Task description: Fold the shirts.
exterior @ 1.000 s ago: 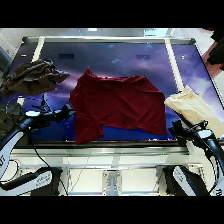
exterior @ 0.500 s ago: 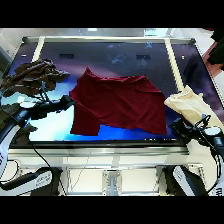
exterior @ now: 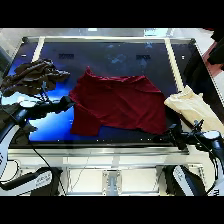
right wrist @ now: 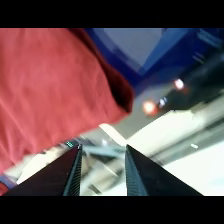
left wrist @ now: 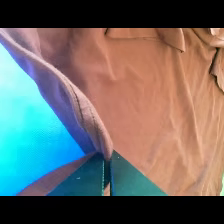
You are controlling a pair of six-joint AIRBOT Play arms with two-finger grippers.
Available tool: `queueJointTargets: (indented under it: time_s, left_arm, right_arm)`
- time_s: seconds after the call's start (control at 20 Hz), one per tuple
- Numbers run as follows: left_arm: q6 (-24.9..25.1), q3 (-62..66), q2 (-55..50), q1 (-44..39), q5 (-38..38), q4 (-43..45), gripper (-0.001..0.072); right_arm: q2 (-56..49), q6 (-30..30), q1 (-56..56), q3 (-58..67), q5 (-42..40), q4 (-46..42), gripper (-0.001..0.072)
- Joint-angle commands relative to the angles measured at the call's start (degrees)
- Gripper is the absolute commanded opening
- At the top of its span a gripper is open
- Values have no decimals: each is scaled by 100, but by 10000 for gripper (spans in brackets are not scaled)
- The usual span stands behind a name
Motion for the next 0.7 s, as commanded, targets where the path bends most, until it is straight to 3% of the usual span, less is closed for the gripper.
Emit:
queueJointTargets:
  time_s: [0.0,0.15,0.3,0.35,0.4,0.5,0.65]
  left_arm:
    - [-35,7,-2,-2,-57,52,12]
    - [-35,7,-2,-2,-55,52,12]
    - [-35,7,-2,-2,-57,52,12]
    - [-35,7,-2,-2,-57,52,12]
    - [-31,7,-2,-2,-59,52,12]
    - [107,35,0,-2,-144,31,12]
    - [826,483,173,-2,-953,35,11]
  right_arm:
    - [-11,17,-7,-407,-890,573,340]
    - [-184,-227,-7,-479,-1071,699,336]
    - [-315,-597,-7,-476,-1453,1047,221]
    - [-315,-737,-9,-476,-1580,1235,124]
    - [-315,-1005,-9,-474,-1646,1495,40]
    - [-313,-1823,-15,-455,-1510,2114,37]
    - [-186,-3132,-17,83,-715,2511,35]
